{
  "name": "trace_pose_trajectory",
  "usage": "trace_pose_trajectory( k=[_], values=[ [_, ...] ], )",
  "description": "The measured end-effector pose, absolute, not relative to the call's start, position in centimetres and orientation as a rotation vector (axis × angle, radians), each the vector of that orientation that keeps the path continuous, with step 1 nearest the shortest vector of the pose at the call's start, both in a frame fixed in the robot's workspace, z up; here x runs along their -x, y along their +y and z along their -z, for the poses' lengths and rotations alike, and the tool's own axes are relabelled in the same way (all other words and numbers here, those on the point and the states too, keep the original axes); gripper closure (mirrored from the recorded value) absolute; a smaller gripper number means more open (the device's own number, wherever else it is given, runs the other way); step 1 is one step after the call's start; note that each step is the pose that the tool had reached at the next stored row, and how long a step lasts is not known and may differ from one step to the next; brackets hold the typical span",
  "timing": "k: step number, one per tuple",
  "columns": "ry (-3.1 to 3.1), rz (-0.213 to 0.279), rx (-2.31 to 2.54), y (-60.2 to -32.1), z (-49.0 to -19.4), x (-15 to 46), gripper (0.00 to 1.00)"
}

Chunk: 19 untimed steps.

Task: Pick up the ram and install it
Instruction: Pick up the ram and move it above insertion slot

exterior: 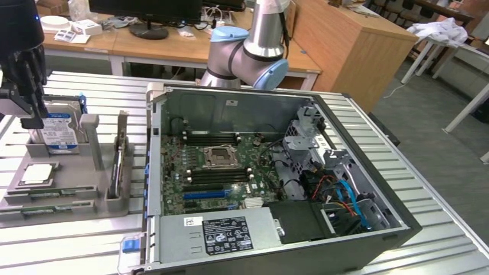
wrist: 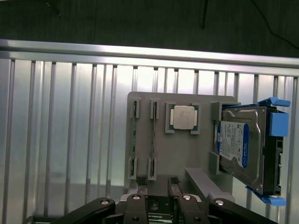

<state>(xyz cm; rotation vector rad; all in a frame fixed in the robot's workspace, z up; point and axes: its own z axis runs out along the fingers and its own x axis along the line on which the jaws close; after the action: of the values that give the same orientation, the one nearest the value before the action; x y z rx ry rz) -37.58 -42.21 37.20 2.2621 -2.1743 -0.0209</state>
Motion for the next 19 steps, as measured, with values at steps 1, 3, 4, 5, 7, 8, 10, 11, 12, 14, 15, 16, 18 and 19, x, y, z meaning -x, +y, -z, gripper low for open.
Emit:
trace_pose_trajectory(
  k=[1, 3, 4, 5, 7, 8, 10, 11, 12, 14, 15, 16, 18, 19],
  values=[
    [-2.174, 0.021, -2.262, -42.2, -37.2, 37.58, 0.69],
    [-2.174, 0.021, -2.262, -42.21, -37.19, 37.58, 0.69],
    [-2.175, 0.022, -2.263, -42.2, -37.13, 37.59, 0.69],
    [-2.175, 0.023, -2.263, -42.2, -37.04, 37.59, 0.69],
    [-2.176, 0.024, -2.264, -42.2, -36.86, 37.59, 0.69],
    [-2.176, 0.025, -2.264, -42.21, -36.76, 37.58, 0.69],
    [-2.177, 0.027, -2.265, -42.21, -36.68, 37.58, 0.69],
    [-2.178, 0.03, -2.266, -42.21, -36.68, 37.58, 0.69],
    [-2.18, 0.033, -2.268, -42.21, -36.66, 37.58, 0.69],
    [-2.182, 0.037, -2.27, -42.2, -36.66, 37.58, 0.69],
    [-2.182, 0.037, -2.27, -42.2, -36.66, 37.58, 0.69],
    [-2.182, 0.037, -2.27, -42.21, -36.66, 37.58, 0.69],
    [-2.182, 0.037, -2.27, -42.21, -36.66, 37.58, 0.69],
    [-2.182, 0.037, -2.27, -42.21, -36.66, 37.58, 0.69]
  ],
)
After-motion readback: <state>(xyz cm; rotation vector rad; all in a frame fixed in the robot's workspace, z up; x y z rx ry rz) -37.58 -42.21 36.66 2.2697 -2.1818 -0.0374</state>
